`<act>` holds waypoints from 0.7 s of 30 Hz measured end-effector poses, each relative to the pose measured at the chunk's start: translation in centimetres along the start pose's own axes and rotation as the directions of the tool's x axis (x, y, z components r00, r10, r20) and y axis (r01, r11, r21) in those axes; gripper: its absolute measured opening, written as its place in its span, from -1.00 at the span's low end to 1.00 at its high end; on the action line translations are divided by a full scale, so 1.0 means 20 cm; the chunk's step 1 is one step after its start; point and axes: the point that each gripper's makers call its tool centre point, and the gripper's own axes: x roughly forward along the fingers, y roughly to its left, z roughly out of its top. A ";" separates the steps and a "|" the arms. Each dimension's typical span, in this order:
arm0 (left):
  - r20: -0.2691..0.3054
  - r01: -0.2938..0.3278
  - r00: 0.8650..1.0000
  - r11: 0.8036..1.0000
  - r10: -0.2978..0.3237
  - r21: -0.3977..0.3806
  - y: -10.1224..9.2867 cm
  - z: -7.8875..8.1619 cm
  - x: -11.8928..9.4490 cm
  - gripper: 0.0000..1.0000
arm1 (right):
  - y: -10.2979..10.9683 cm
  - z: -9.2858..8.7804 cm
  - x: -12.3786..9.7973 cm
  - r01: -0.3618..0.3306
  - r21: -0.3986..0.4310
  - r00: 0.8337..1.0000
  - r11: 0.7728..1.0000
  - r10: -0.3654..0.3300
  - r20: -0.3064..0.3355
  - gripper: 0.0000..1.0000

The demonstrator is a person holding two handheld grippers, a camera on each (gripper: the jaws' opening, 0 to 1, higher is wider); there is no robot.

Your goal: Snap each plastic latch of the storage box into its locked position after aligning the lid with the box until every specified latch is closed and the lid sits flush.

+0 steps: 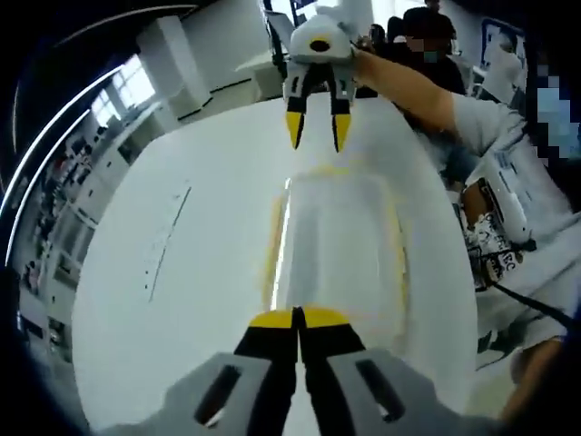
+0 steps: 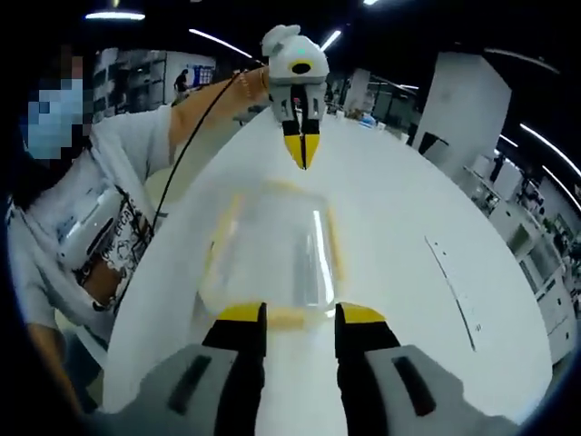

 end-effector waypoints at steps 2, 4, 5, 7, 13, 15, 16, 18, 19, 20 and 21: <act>-0.036 0.041 0.999 0.999 -0.040 0.027 -0.05 0.05 0.08 -1.00 | 0.02 0.01 0.03 -0.019 0.007 0.999 1.000 0.019 0.028 -0.47; -0.062 0.069 0.996 0.997 -0.067 0.040 -0.06 0.09 0.14 -1.00 | 0.02 0.01 0.05 -0.022 0.007 0.999 1.000 0.022 0.035 -0.51; -0.074 0.082 0.994 0.996 -0.079 0.042 -0.07 0.10 0.16 -1.00 | 0.02 0.01 0.05 -0.019 0.006 0.999 1.000 0.018 0.035 -0.53; -0.122 0.133 0.984 0.990 -0.127 0.037 -0.11 0.12 0.24 -1.00 | 0.03 0.01 0.07 -0.014 0.005 0.999 1.000 0.014 0.033 -0.56; -0.245 0.206 0.951 0.978 -0.190 0.041 -0.14 0.15 0.35 -1.00 | 0.05 0.02 0.08 0.004 -0.013 0.997 1.000 -0.003 0.080 -0.63; -0.252 0.196 0.952 0.979 -0.176 0.056 -0.13 0.17 0.35 -1.00 | 0.05 0.00 0.09 0.001 0.000 0.996 1.000 -0.001 0.087 -0.67; -0.277 0.196 0.946 0.978 -0.169 0.074 -0.14 0.16 0.35 -1.00 | 0.06 -0.01 0.10 0.004 0.003 0.996 1.000 -0.004 0.086 -0.70; -0.303 0.200 0.940 0.974 -0.159 0.108 -0.14 0.15 0.35 -1.00 | 0.05 -0.05 0.10 0.018 0.021 0.996 1.000 -0.020 0.085 -0.79; -0.325 0.207 0.933 0.970 -0.157 0.127 -0.14 0.14 0.35 -1.00 | 0.05 -0.06 0.10 0.025 0.028 0.996 0.999 -0.027 0.088 -0.83; -0.334 0.212 0.929 0.969 -0.160 0.126 -0.15 0.14 0.36 -1.00 | 0.05 -0.07 0.10 0.034 0.032 0.995 0.999 -0.036 0.095 -0.86; -0.346 0.211 0.924 0.973 -0.166 0.096 -0.14 0.13 0.35 -1.00 | 0.05 -0.07 0.10 0.041 0.036 0.994 0.999 -0.045 0.104 -0.92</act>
